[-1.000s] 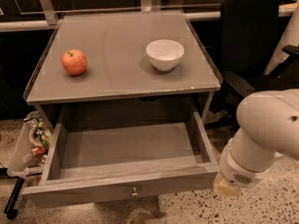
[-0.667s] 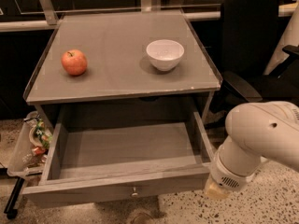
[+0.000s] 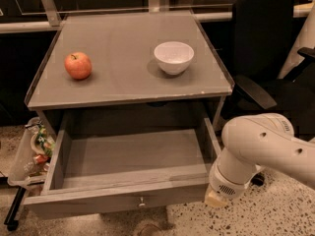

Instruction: Close top drawer

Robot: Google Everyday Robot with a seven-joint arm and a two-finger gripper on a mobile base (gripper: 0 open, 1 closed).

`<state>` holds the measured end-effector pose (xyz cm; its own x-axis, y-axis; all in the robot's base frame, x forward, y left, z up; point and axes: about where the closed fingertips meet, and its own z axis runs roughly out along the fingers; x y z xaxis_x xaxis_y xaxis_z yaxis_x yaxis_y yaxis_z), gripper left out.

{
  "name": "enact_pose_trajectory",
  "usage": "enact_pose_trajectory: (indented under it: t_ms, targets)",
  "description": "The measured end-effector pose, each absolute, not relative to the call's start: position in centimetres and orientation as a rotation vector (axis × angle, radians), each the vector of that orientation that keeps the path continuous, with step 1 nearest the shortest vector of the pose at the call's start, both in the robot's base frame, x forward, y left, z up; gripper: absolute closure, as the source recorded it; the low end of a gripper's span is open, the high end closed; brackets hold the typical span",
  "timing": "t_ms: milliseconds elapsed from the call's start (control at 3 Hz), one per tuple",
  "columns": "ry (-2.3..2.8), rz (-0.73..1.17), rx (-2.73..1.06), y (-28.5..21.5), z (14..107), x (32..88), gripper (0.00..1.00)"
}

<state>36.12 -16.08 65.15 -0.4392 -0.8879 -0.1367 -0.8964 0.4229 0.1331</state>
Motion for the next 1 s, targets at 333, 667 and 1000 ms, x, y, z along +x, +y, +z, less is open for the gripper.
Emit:
enact_pose_trajectory:
  t_ms: [333,667,1000]
  targets:
    - [2.617,0.268,-1.646,-16.02,64.4,37.33,1.0]
    - [2.617,0.267,-1.648,-16.01,64.38,37.34,0.82]
    - [2.617,0.267,-1.648,-16.01,64.38,37.34,0.58]
